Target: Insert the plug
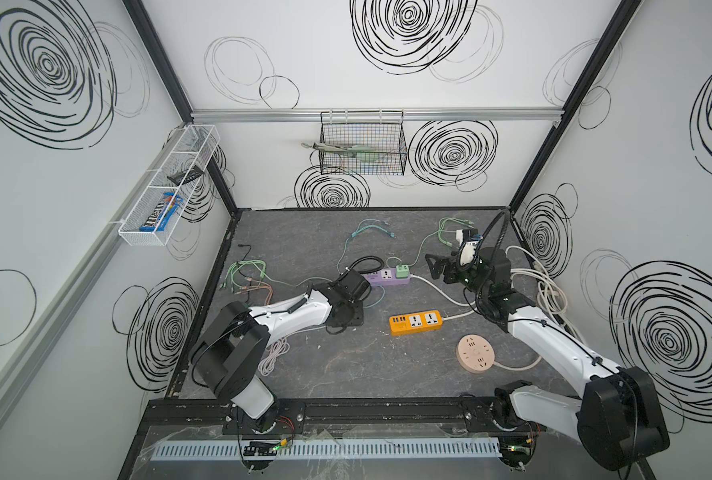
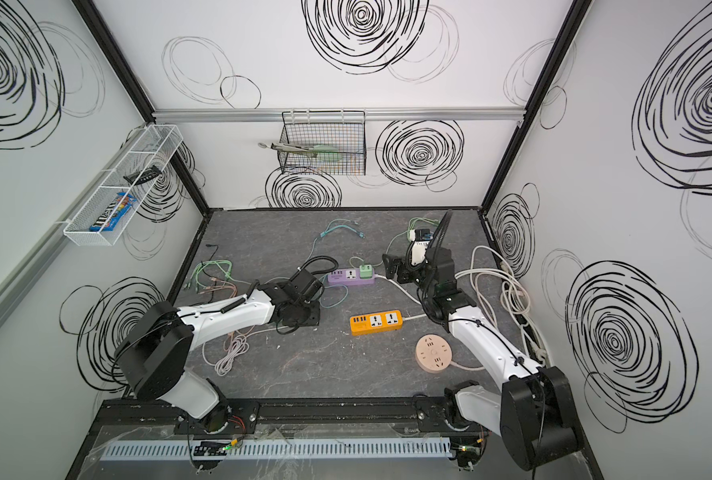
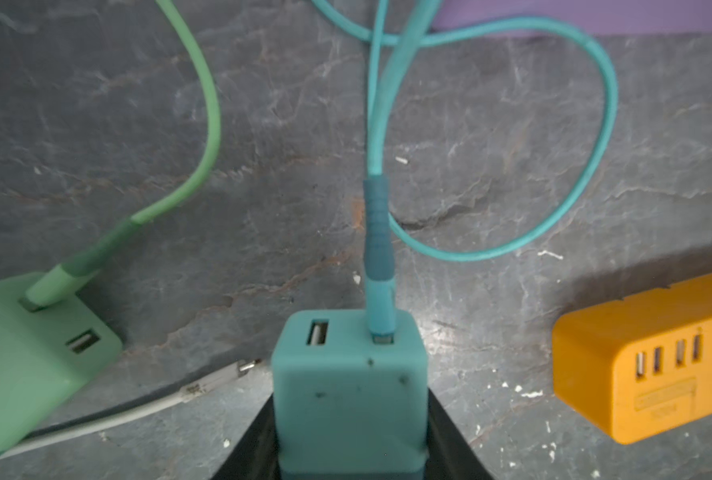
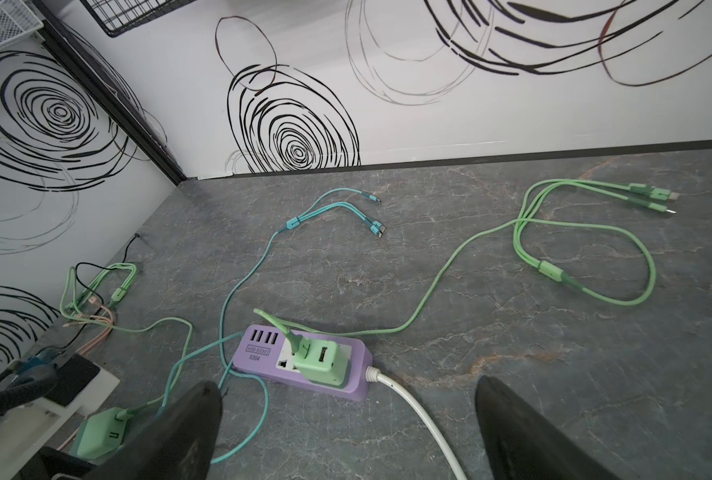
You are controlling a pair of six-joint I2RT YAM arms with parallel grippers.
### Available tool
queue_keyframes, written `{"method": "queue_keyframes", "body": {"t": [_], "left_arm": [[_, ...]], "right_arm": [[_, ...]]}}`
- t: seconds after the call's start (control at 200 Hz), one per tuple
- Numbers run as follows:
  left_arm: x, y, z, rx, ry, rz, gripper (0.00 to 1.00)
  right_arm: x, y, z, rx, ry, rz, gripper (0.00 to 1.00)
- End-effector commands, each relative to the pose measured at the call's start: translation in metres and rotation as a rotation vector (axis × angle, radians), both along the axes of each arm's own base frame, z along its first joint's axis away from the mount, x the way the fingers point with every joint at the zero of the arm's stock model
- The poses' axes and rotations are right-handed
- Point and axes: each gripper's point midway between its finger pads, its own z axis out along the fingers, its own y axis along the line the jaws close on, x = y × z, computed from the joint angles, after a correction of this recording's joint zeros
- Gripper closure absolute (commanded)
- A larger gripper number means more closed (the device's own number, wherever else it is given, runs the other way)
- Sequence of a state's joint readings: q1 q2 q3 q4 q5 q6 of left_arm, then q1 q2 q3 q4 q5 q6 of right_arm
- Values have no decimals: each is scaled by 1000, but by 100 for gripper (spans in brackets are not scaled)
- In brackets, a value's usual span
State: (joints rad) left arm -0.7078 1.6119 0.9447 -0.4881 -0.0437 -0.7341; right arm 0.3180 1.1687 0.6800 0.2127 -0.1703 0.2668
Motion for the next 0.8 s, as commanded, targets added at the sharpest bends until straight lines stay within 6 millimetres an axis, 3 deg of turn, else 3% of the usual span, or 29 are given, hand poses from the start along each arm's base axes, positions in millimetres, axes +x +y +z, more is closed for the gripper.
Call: {"method": "queue_keyframes", "body": {"t": [0.0, 0.245, 0.36, 0.51, 0.61, 0.705, 0.796], "left_arm": [[2, -18, 7, -19, -2, -56, 49], [-7, -26, -10, 9, 80, -109, 44], [-6, -36, -8, -7, 79, -145, 40], [-5, -69, 15, -130, 32, -243, 36], [-1, -79, 38, -177, -44, -268, 33], [5, -73, 60, -225, -129, -244, 22], [14, -53, 81, -262, -218, -163, 13]], "right_arm": [[-2, 11, -3, -47, 8, 26, 1], [-4, 28, -9, -109, 19, 60, 1], [-5, 29, -10, -141, 14, 59, 1], [-7, 26, -15, -145, 25, 48, 1], [-9, 29, -20, -148, 46, 62, 1], [-14, 36, -28, -159, 75, 89, 1], [-23, 48, -38, -175, 110, 130, 1]]}}
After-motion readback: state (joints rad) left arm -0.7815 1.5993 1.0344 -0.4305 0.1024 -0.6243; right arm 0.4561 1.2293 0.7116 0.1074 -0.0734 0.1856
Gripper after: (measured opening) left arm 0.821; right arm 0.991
